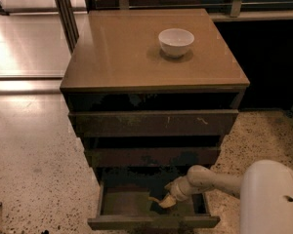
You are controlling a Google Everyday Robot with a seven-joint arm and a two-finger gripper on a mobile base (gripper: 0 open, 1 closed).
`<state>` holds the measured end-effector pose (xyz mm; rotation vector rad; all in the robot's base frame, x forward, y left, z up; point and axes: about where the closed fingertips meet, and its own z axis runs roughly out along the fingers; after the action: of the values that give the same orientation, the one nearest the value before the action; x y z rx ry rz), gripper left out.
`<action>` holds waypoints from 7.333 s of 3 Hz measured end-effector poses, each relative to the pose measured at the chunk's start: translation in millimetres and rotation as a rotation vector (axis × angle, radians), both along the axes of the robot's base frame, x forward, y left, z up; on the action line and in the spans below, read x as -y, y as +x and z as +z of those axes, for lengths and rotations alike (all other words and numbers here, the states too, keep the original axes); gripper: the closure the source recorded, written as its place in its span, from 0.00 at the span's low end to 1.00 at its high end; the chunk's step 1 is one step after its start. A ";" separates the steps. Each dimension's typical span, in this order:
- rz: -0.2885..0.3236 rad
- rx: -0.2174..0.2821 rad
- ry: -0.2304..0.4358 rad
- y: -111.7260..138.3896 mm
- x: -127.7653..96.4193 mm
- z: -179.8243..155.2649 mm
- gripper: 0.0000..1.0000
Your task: Pick sponge from bottom drawer and place on counter
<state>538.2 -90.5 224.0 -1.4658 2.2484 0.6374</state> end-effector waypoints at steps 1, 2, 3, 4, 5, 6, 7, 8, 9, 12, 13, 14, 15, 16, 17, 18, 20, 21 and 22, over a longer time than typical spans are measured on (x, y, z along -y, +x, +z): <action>0.000 0.000 0.000 0.0 -0.1 -0.2 1.00; 0.041 0.022 0.003 -7.6 -7.5 24.6 1.00; 0.066 0.093 -0.010 -11.1 -21.4 81.6 1.00; 0.088 0.157 -0.029 -24.3 -53.2 151.1 1.00; 0.093 0.179 -0.032 -55.5 -89.4 212.0 1.00; 0.113 0.177 -0.072 -79.3 -80.2 227.6 1.00; 0.114 0.177 -0.072 -79.3 -80.3 227.6 1.00; 0.125 0.182 -0.055 -77.1 -76.1 244.5 1.00; 0.113 0.171 -0.057 -74.6 -72.2 295.6 1.00; 0.105 0.260 -0.176 -64.5 -82.6 460.6 1.00; 0.089 0.217 -0.080 -56.5 -77.8 469.9 1.00; 0.074 0.185 0.017 -29.0 -74.8 521.6 1.00; 0.072 0.214 0.033 -16.4 -73.2 553.1 1.00; 0.072 0.214 0.033 -16.4 -73.2 553.1 1.00; 0.064 0.218 0.056 -11.3 -74.8 576.8 1.00; 0.058 0.256 0.049 8.5 -71.5 624.3 1.00; 0.026 0.252 0.058 20.0 -69.4 626.5 1.00; -0.013 0.242 0.073 49.9 -68.2 630.6 1.00; -0.023 0.229 0.077 86.9 -71.1 638.7 1.00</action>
Offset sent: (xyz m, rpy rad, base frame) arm -0.0175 0.0167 0.0701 0.0062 -0.0659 0.1071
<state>625.1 -19.4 862.7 -1.3971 2.0406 0.5137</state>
